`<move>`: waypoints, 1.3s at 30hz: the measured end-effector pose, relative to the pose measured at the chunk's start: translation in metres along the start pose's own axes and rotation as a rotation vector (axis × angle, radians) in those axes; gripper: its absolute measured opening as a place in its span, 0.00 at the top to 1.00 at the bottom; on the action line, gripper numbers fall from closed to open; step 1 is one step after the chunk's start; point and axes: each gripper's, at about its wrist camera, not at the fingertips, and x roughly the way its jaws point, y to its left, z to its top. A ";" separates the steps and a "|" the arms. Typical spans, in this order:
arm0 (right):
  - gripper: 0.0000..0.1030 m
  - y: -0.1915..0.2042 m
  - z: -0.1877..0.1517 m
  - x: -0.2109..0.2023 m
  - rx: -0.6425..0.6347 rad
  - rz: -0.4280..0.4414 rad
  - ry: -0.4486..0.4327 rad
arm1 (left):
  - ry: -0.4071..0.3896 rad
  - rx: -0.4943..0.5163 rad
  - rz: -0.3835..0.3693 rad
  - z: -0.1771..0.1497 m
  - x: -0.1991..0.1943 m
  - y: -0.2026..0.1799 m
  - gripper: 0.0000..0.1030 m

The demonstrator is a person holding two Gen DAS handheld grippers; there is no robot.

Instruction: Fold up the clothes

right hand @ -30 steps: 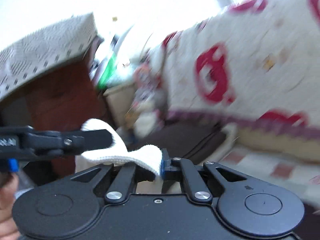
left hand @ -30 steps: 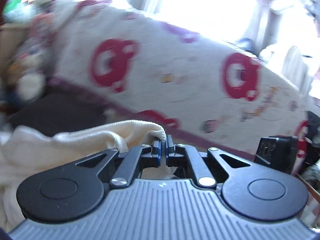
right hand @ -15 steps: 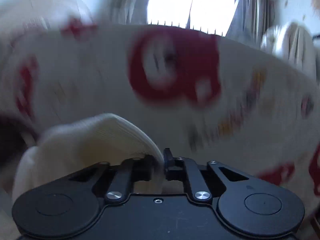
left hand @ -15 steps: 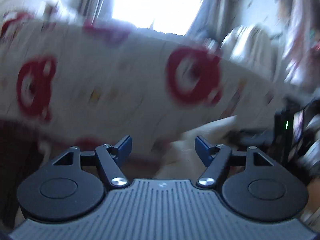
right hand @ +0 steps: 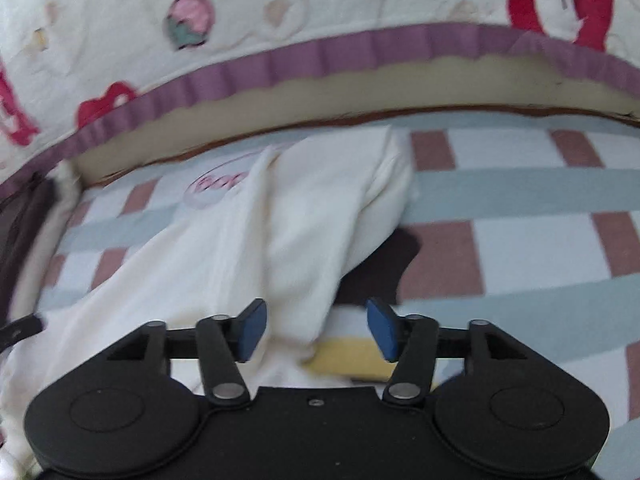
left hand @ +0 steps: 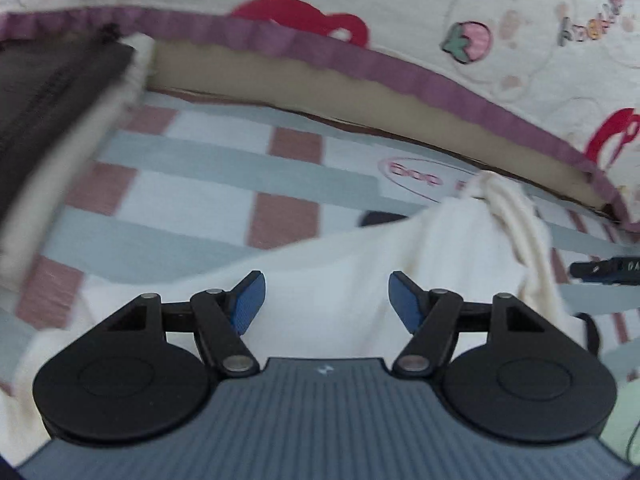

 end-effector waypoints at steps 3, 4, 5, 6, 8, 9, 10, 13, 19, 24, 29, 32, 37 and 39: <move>0.33 0.005 -0.010 -0.009 0.053 0.126 -0.002 | -0.016 0.031 -0.029 -0.005 -0.001 -0.010 0.34; 0.31 0.006 -0.012 -0.005 0.077 0.177 -0.001 | -0.027 0.054 -0.029 -0.008 -0.003 -0.015 0.34; 0.29 0.008 -0.013 0.001 0.101 0.204 0.007 | -0.037 0.074 -0.033 -0.010 -0.006 -0.019 0.34; 0.29 0.010 -0.016 0.006 0.116 0.205 0.016 | -0.048 0.092 -0.037 -0.011 -0.009 -0.023 0.34; 0.29 0.015 -0.019 0.019 0.110 0.145 0.031 | -0.070 0.119 -0.054 -0.012 -0.015 -0.030 0.34; 0.29 0.017 -0.021 0.025 0.095 0.103 0.037 | -0.083 0.133 -0.061 -0.013 -0.018 -0.033 0.34; 0.30 0.020 -0.022 0.033 0.072 0.062 0.042 | -0.099 0.148 -0.059 -0.014 -0.021 -0.036 0.34; 0.87 0.033 -0.022 0.049 -0.082 -0.004 0.045 | -0.169 0.204 0.004 -0.018 -0.030 -0.047 0.33; 0.95 0.073 -0.008 0.003 -0.214 0.166 -0.118 | -0.184 0.189 -0.072 -0.017 -0.037 -0.052 0.33; 0.94 0.117 0.001 -0.027 -0.236 0.323 -0.113 | -0.186 0.168 -0.197 -0.019 -0.054 -0.067 0.23; 0.94 0.148 0.001 -0.040 -0.265 0.470 -0.083 | -0.235 0.223 -0.293 -0.027 -0.071 -0.089 0.17; 0.93 0.163 -0.005 -0.048 -0.279 0.585 -0.039 | -0.224 0.208 -0.351 -0.028 -0.072 -0.094 0.13; 0.93 0.183 -0.021 -0.069 -0.353 0.784 0.019 | -0.194 0.181 -0.281 -0.029 -0.058 -0.086 0.58; 0.93 0.191 -0.022 -0.077 -0.416 0.783 0.007 | -0.192 0.230 -0.200 -0.023 -0.057 -0.081 0.95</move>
